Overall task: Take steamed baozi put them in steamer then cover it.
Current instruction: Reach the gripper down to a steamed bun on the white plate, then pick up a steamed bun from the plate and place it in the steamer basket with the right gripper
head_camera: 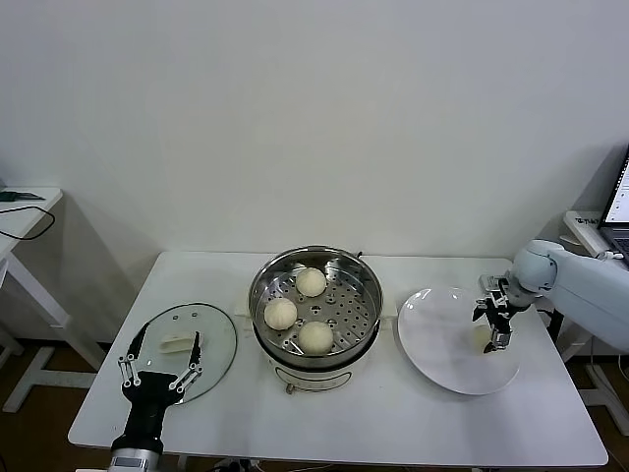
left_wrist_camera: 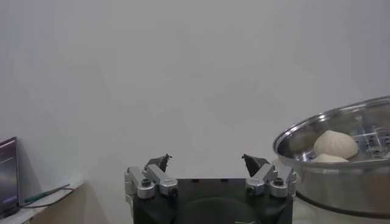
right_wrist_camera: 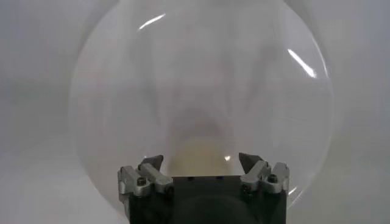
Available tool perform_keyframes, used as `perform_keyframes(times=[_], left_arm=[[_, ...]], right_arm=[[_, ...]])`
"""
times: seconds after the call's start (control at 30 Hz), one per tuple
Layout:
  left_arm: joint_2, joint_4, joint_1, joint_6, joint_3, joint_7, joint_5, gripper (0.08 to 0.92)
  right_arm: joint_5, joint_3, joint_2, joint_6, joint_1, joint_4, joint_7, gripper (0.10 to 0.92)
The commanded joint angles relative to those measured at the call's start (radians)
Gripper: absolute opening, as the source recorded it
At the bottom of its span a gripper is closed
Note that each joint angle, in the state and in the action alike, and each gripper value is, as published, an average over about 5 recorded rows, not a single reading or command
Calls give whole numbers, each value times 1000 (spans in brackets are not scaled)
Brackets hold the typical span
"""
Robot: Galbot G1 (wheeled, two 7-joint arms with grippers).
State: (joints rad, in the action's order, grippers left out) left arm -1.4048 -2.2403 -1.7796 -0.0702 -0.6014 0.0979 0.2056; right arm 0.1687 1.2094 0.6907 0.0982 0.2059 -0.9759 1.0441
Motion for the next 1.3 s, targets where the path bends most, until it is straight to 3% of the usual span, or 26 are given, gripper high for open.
perform_keyframes(times=[0.03, 0.4, 0.8, 1.3], left_arm=[[0, 4, 1, -1, -1, 1, 0, 823], [-1, 6, 4, -2, -4, 1, -1, 823], [5, 4, 12, 0, -2, 1, -2, 823], [10, -5, 20, 0, -3, 2, -5, 823]], right_arm=[[-20, -28, 2, 5, -33, 27, -10, 809], [-32, -45, -6, 5, -27, 14, 7, 682], [16, 21, 2, -12, 210, -73, 153, 637], [324, 271, 310, 25, 689, -283, 242, 628]])
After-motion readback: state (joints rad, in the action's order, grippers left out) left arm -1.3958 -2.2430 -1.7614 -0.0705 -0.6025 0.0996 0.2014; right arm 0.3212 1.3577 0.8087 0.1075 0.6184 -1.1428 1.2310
